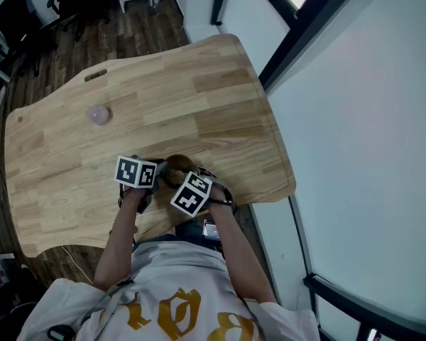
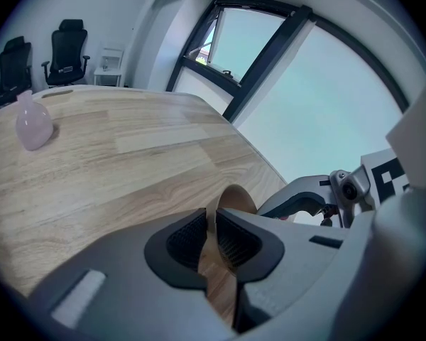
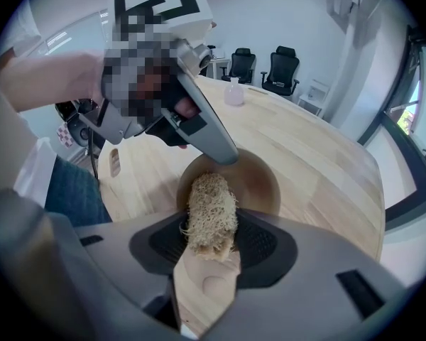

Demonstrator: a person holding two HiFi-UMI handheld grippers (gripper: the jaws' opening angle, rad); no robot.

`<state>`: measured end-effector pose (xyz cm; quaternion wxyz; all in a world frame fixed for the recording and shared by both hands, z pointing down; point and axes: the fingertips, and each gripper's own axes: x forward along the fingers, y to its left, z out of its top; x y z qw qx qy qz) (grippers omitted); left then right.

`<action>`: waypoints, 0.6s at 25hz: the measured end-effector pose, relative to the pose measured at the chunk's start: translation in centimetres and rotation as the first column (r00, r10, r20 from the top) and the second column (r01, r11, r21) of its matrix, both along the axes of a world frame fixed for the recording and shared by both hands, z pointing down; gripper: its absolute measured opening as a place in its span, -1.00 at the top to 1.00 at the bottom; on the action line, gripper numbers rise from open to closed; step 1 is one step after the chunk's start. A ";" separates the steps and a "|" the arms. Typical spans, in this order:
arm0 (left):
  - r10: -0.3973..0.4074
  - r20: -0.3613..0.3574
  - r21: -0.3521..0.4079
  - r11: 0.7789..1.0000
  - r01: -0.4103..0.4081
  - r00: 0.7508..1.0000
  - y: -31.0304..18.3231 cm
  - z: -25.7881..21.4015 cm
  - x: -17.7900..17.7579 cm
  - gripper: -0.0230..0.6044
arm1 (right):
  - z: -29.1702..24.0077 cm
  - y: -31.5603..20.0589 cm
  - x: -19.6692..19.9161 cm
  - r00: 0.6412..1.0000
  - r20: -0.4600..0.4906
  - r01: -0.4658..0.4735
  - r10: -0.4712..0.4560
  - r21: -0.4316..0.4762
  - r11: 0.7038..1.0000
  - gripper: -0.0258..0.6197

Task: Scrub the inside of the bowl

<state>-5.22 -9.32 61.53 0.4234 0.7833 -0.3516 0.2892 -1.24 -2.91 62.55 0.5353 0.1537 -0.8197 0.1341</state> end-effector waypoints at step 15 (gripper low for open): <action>0.031 0.016 0.022 0.999 -0.031 0.999 0.3 -0.5 0.9 0.79 | 1.5 -0.2 1.9 0.982 -0.160 -0.112 0.101 -0.060 0.992 0.36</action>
